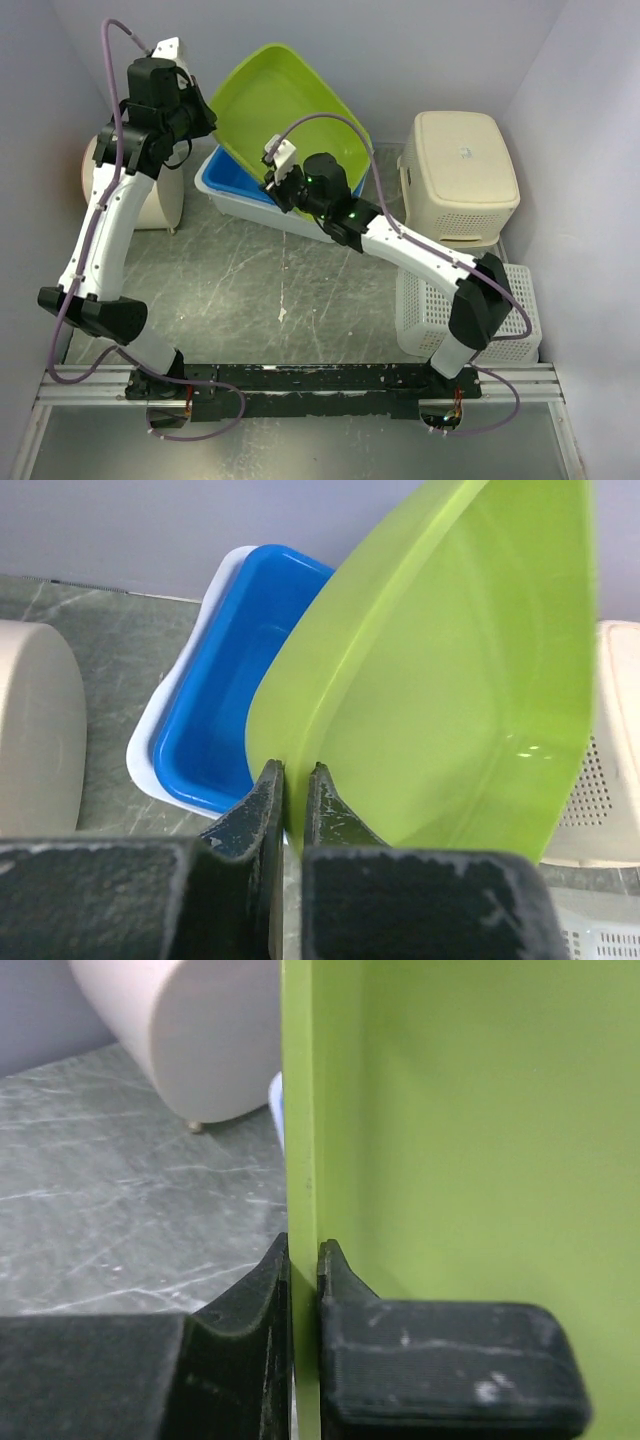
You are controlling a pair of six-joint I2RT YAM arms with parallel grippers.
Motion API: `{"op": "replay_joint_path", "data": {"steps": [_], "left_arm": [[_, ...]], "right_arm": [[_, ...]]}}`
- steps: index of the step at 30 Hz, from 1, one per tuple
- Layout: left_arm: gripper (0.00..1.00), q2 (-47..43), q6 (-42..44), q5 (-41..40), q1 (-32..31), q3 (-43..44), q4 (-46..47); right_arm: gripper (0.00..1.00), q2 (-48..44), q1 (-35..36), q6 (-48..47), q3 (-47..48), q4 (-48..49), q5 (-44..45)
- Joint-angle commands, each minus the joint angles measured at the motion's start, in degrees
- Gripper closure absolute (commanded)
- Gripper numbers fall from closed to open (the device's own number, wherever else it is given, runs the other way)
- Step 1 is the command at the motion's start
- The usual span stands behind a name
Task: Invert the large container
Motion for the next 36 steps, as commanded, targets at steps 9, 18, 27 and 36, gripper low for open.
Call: {"op": "replay_joint_path", "data": {"steps": [9,18,27,36], "left_arm": [[0.1,-10.5,0.9,10.1,-0.4,1.6,4.9],[0.01,-14.1,1.6,9.4,-0.4,7.0,2.0],[0.01,-24.4,-1.2,6.9,-0.4,0.7,10.5],[0.0,-24.2,-3.0,7.3,-0.4,-1.1,8.8]], "right_arm": [[1.0,-16.1,0.5,17.7,6.5,-16.5,-1.5],[1.0,-22.2,0.4,29.0,9.1,-30.2,-15.8],[1.0,-28.0,0.5,42.4,-6.6,-26.7,-41.8],[1.0,-29.2,0.7,60.3,-18.8,-5.2,-59.9]]}}
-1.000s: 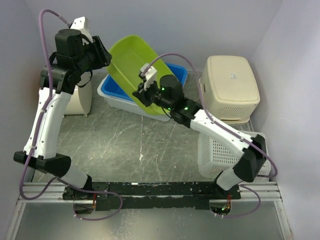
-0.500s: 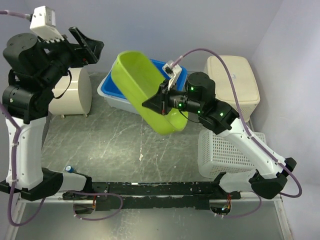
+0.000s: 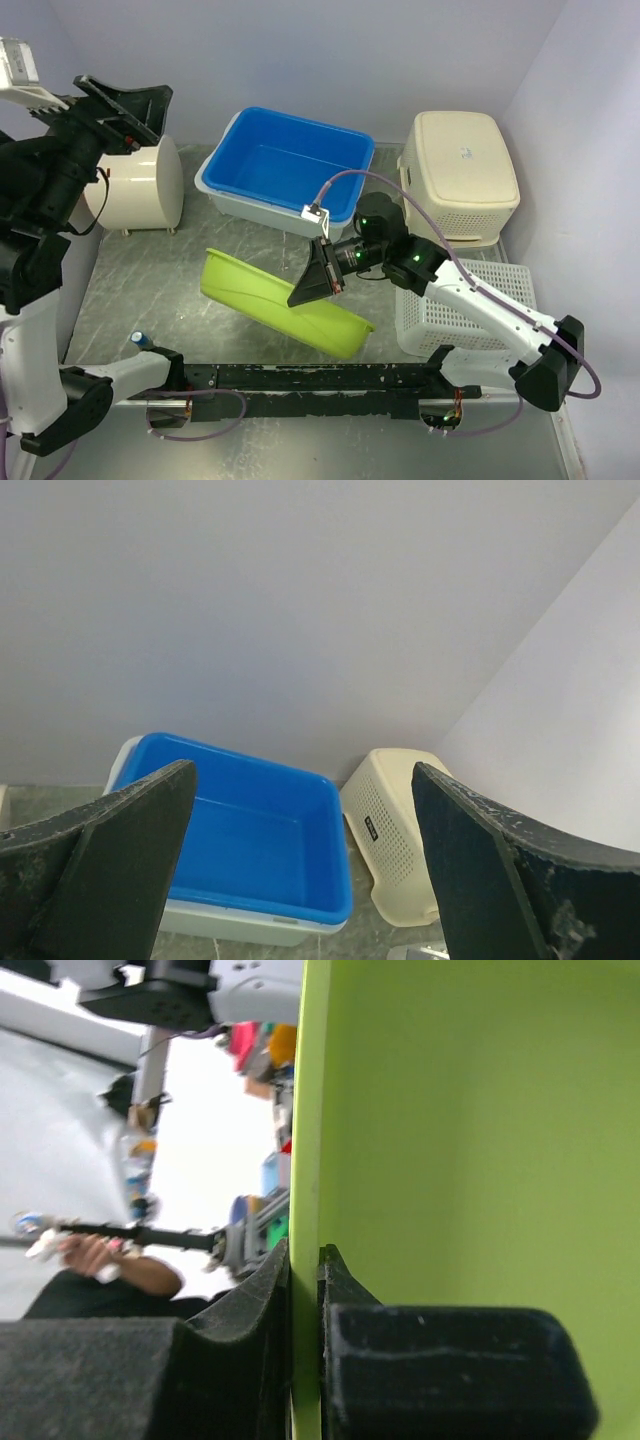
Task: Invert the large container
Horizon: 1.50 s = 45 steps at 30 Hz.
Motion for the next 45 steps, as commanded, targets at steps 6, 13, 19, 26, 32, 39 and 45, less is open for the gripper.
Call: {"op": "replay_joint_path", "data": {"steps": [6,13,19,26,32,39,45], "left_arm": [[0.0,3.7,-2.0,0.2,-0.2,-3.7,-0.7],[0.0,5.2,-1.2,-0.1,-0.2,-5.7,-1.8],[0.0,6.3,-0.2,-1.4,-0.2,-6.7,-2.3],[0.0,10.9,1.9,-4.6,-0.2,-6.1,-7.1],[0.0,12.8,2.9,-4.4,-0.2,-8.2,-8.0],[0.01,14.9,3.8,-8.1,-0.1,-10.0,-9.8],[0.0,15.6,3.9,-8.2,0.6,-11.9,-10.2]], "right_arm": [[1.0,6.3,-0.5,24.2,-7.8,33.1,-15.7],[1.0,14.7,-10.8,22.3,-12.9,31.5,-20.6],[0.76,22.4,-18.3,-1.9,-6.2,2.9,-15.1],[0.56,29.7,-18.9,-10.2,1.1,-9.9,-2.1],[0.42,32.6,-19.0,-12.3,3.5,-12.5,4.8],[0.36,35.6,-19.0,-17.1,9.0,-19.5,17.5],[0.34,36.3,-18.7,-18.5,11.7,-21.7,23.0]]}}
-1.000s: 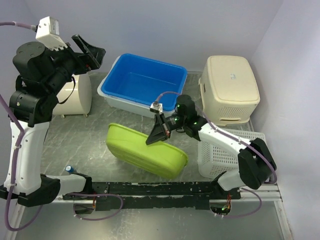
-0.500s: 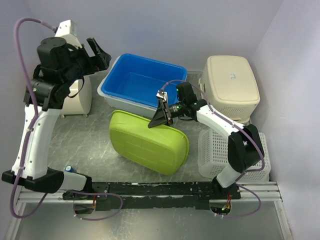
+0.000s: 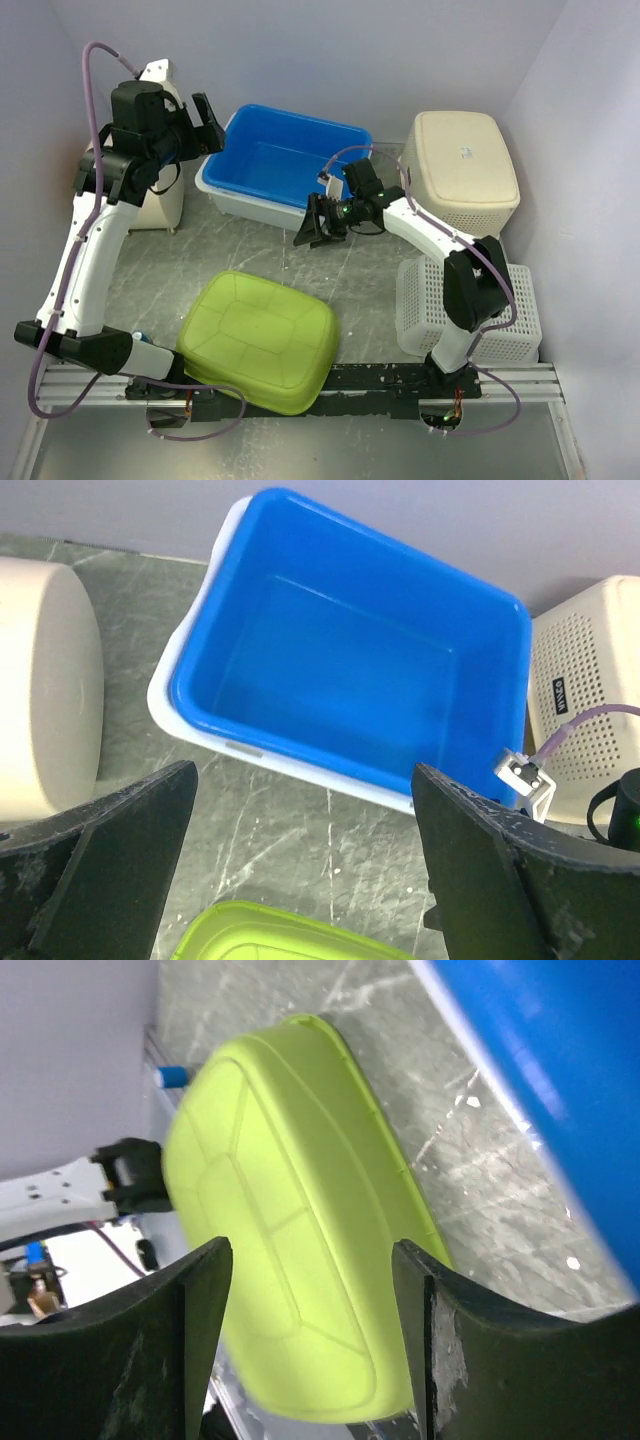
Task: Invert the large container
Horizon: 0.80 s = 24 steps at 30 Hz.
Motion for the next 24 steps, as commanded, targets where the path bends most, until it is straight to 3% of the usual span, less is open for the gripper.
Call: {"op": "replay_joint_path", "data": {"steps": [1,7,14,18,24], "left_arm": [[0.0,-0.2,0.9,-0.9,0.5,-2.2,-0.2],[0.0,0.4,1.6,-1.8,2.1,-2.6,-1.2],[0.0,3.5,3.7,-1.3,9.2,-3.2,-5.1],[0.0,1.2,0.7,0.3,16.1,-10.6,-3.6],[0.02,-1.8,-2.8,11.0,30.3,-25.9,4.8]], "right_arm": [[0.34,3.8,0.9,-4.8,-1.7,-9.8,15.4],[0.34,1.3,1.7,-5.1,-1.5,-10.6,16.4],[0.33,-9.2,1.7,-4.1,-6.2,-11.6,23.2],[0.33,-16.9,1.7,-3.0,-10.3,-10.5,28.9],[0.33,-26.0,1.7,-2.6,-15.9,-7.7,32.5]]}}
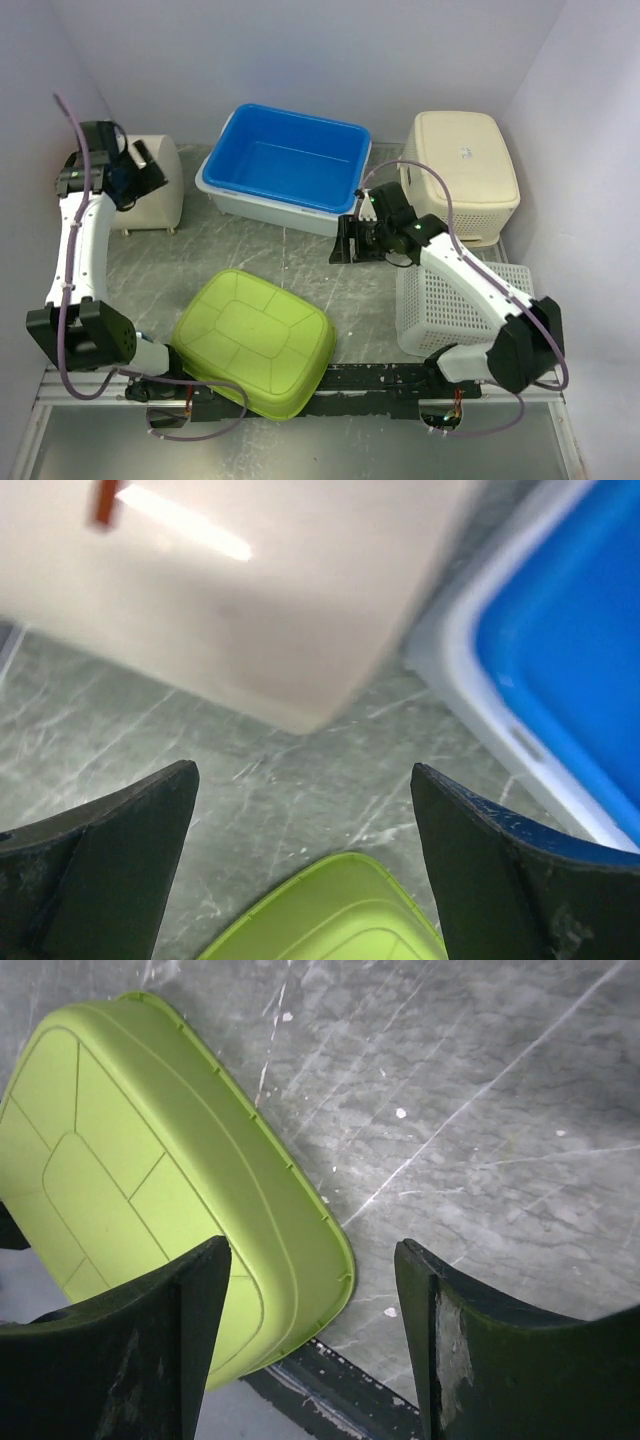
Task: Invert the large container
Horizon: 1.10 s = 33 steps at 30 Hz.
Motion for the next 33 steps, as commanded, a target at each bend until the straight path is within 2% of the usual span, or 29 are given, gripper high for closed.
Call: {"op": "replay_joint_path", "data": {"steps": [1,4,11,18,22,24,27,33], "left_arm": [[0.03,-2.2,-2.4,9.9,7.7,-7.9,7.7],[0.04,0.7,-1.7,11.9,8.3,-8.8,13.5],[0.04,13.1,-0.3,18.4,8.3,-0.4,19.0],[0.03,23.2,1.1,21.4,8.1,8.6,20.4],[0.03,26.3,4.2,19.4,6.4,15.1,16.5],[0.02,24.7,4.7,17.3,4.3,15.4,14.9],[0.01,17.3,3.6,14.1,0.9,11.5,14.8],[0.0,5.7,3.3,13.8,-3.5,3.5,11.3]], "right_arm": [[0.33,-5.4,-0.1,0.3,-3.6,2.9,5.3],[0.33,-8.5,-0.1,-0.7,-7.7,5.1,6.0],[0.33,-14.3,0.5,0.6,-16.9,8.2,-3.4],[0.32,-21.5,4.1,-0.8,-26.0,7.1,-7.8],[0.3,-24.9,11.1,0.3,-27.9,9.9,-9.3],[0.29,-24.6,15.0,1.6,-28.3,11.2,-9.2],[0.28,-21.8,19.6,3.7,-28.7,11.8,-8.7],[0.27,-21.1,28.1,8.4,-31.1,14.3,-4.7]]}}
